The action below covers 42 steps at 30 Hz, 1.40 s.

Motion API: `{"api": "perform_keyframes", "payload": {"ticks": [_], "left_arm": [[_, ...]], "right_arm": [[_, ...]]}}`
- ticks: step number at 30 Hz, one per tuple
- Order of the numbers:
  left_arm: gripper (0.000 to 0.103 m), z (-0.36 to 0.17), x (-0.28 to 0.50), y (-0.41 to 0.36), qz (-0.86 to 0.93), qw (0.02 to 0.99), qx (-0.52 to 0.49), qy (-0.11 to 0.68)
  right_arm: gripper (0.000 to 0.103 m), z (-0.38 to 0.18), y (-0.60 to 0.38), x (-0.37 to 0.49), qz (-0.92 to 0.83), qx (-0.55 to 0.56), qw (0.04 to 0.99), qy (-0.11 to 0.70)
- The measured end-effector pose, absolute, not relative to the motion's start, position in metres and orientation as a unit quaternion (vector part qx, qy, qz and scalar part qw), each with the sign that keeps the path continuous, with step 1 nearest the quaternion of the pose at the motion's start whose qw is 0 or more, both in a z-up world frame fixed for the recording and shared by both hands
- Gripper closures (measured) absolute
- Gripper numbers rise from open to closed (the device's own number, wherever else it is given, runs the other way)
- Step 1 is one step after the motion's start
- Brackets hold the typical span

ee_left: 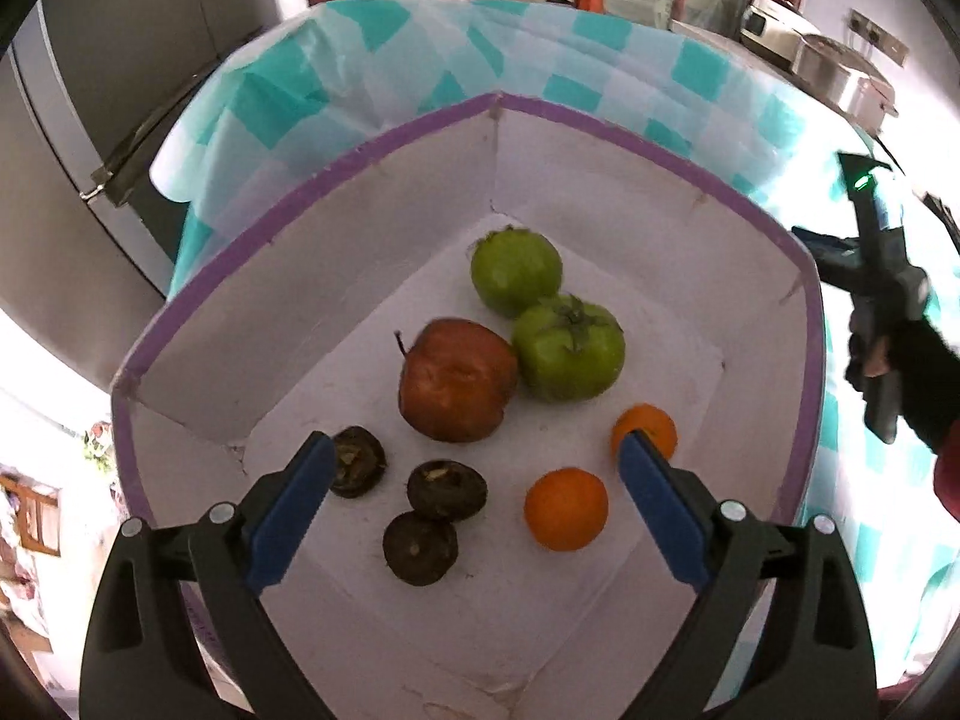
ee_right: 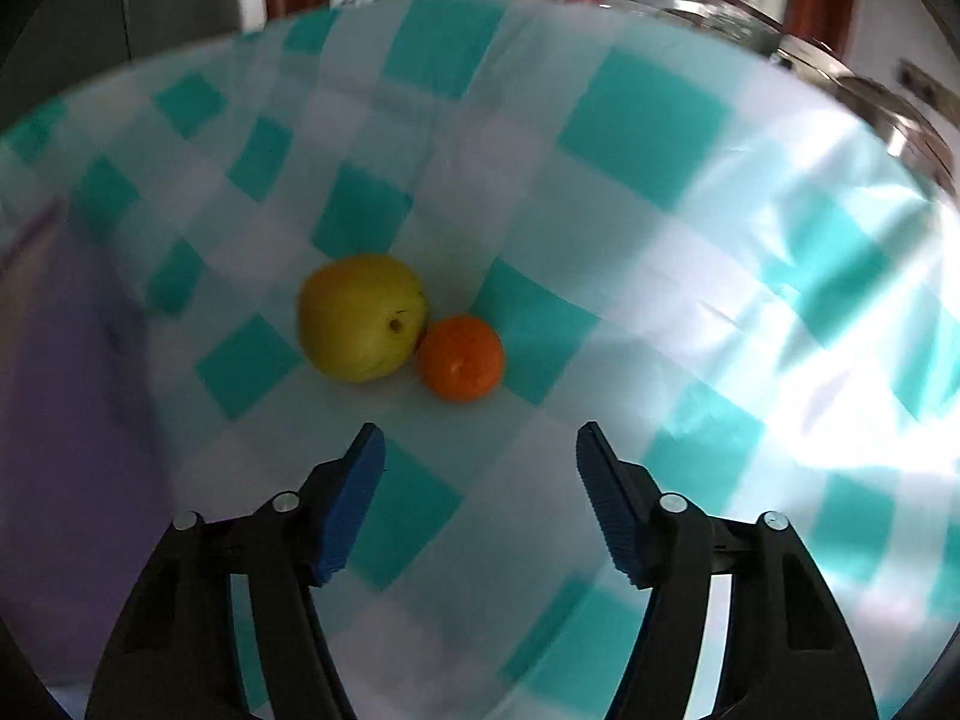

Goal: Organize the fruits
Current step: 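Grasp the last small orange with the right tool while the left grasps the yellow pear, then carry the orange and yellow pear over the purple box with both tools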

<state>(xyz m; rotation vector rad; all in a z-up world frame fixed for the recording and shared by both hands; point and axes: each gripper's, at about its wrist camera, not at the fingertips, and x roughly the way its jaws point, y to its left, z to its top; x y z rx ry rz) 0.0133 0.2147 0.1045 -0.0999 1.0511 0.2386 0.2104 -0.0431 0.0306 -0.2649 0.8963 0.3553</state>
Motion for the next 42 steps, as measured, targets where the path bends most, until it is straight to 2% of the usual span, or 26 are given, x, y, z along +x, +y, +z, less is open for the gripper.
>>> {"api": "perform_keyframes", "payload": {"ticks": [6,11,12,15,21,24,27,30,35,36,37,38,42], "left_arm": [[0.007,0.141,0.039,0.212,0.113,0.879,-0.040,0.461],[0.005,0.179,0.099,0.195,0.055,0.901,-0.041,0.427],[0.004,0.184,0.117,0.189,0.036,0.903,-0.047,0.425],[0.002,0.188,0.172,0.166,-0.010,0.893,-0.055,0.447],[0.002,0.142,0.279,0.106,-0.024,0.841,-0.050,0.539],[0.002,0.095,0.323,0.072,-0.052,0.789,-0.021,0.611],[0.002,0.053,0.348,0.054,-0.073,0.738,0.012,0.671],[0.002,0.024,0.362,0.053,-0.062,0.712,0.036,0.699],[0.009,-0.003,0.373,0.060,-0.044,0.670,0.028,0.740],[0.017,-0.008,0.373,0.061,-0.037,0.666,0.033,0.744],[0.032,-0.011,0.373,0.062,-0.035,0.662,0.032,0.748],[0.039,-0.015,0.371,0.062,-0.034,0.655,0.033,0.754],[0.042,-0.010,0.367,0.063,-0.035,0.680,0.032,0.732]], "right_arm": [[0.049,0.003,-0.012,0.233,0.197,-0.217,0.868,0.402],[0.057,0.001,-0.004,0.242,0.228,-0.219,0.866,0.388],[0.062,0.000,-0.005,0.244,0.231,-0.216,0.864,0.391],[0.066,0.002,-0.014,0.247,0.238,-0.188,0.867,0.395],[0.066,0.017,-0.069,0.230,0.194,-0.092,0.886,0.411],[0.066,0.025,-0.100,0.209,0.179,-0.063,0.891,0.413],[0.066,0.027,-0.126,0.192,0.169,-0.037,0.891,0.419],[0.066,0.027,-0.138,0.176,0.162,-0.031,0.892,0.420],[0.066,0.016,-0.151,0.160,0.152,-0.006,0.888,0.434],[0.066,0.016,-0.152,0.155,0.152,-0.003,0.887,0.435],[0.066,0.015,-0.150,0.153,0.155,-0.004,0.887,0.436],[0.066,0.015,-0.151,0.152,0.156,-0.005,0.887,0.435],[0.066,0.019,-0.141,0.153,0.163,-0.007,0.888,0.430]]}}
